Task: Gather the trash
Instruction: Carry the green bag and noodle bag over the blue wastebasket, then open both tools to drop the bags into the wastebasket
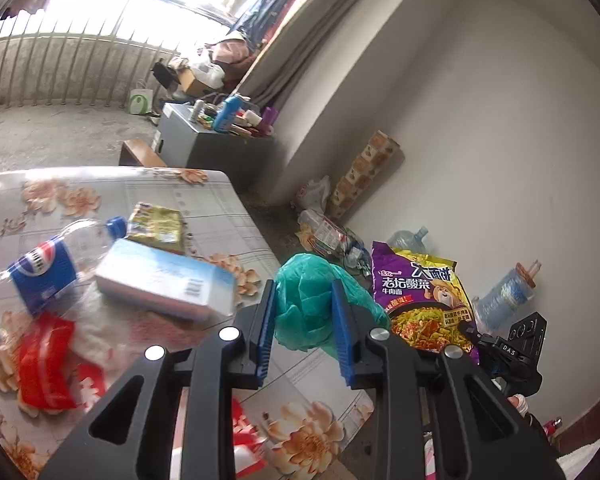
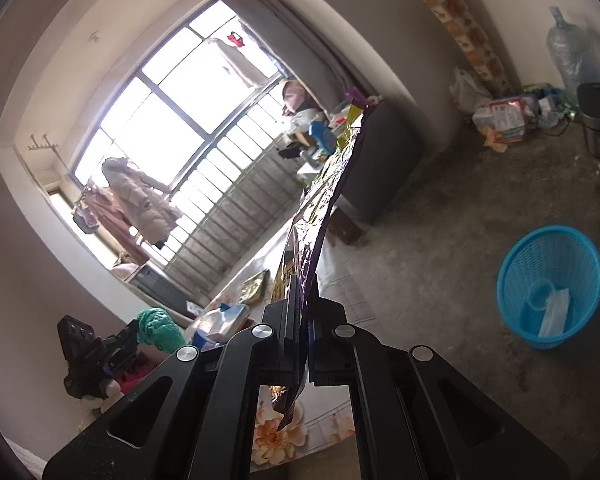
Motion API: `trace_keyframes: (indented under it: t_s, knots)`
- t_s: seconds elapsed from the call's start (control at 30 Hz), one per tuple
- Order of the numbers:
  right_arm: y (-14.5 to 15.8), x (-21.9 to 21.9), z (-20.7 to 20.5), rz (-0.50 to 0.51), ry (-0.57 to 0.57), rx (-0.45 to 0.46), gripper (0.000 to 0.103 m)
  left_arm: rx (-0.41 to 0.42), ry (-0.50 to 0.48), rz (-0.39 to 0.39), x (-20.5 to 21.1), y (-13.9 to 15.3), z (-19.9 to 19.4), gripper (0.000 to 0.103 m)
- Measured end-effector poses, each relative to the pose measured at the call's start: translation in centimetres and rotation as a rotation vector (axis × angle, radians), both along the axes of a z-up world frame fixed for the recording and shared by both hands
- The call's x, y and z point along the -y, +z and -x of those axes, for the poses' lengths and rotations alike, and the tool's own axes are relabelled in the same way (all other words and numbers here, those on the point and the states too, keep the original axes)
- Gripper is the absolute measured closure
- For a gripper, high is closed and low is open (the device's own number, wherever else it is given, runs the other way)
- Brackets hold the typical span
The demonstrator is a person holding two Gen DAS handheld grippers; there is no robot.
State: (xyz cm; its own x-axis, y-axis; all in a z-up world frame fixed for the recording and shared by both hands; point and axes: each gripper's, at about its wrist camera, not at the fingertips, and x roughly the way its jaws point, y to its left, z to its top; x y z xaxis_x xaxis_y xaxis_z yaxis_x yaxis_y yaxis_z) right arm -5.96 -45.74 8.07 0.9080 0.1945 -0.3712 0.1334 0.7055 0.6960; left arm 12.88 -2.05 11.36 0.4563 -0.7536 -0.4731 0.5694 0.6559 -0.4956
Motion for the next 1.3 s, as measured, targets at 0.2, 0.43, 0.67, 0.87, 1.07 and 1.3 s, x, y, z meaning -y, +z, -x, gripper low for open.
trace_keyframes:
  t_s: [0.2, 0.43, 0.67, 0.87, 1.07, 1.3]
  knots:
    - [-2.1, 3.2, 1.8, 0.029, -0.183, -0.104, 0.102, 0.005, -0.195, -0.08, 13.9, 0.1, -1.2, 0.077]
    - [-6.8, 6.9, 2.1, 0.05, -0.368, -0.297, 0.101, -0.065, -0.309, -0.291, 29.8, -6.6, -1.5, 0.077]
    - [-13.6, 10.6, 0.5, 0.026, -0.448, -0.478, 0.101, -0.094, -0.347, -0.49, 42.3, -15.7, -2.5, 0.077]
    - [-19.5, 14.0, -2.5, -0.039, -0.498, -0.6, 0.091, -0.148, -0.408, -0.598, 50.1, -23.0, -3.3, 0.063]
    - [-24.5, 16.6, -3.4, -0.122, -0.564, -0.688, 0.053, -0.219, -0.412, -0.633, 52.3, -25.9, -3.6, 0.042]
    - [-23.1, 16.3, -0.5, -0.119, -0.644, -0.64, 0.052, -0.142, -0.388, -0.507, 49.7, -21.2, -3.3, 0.042]
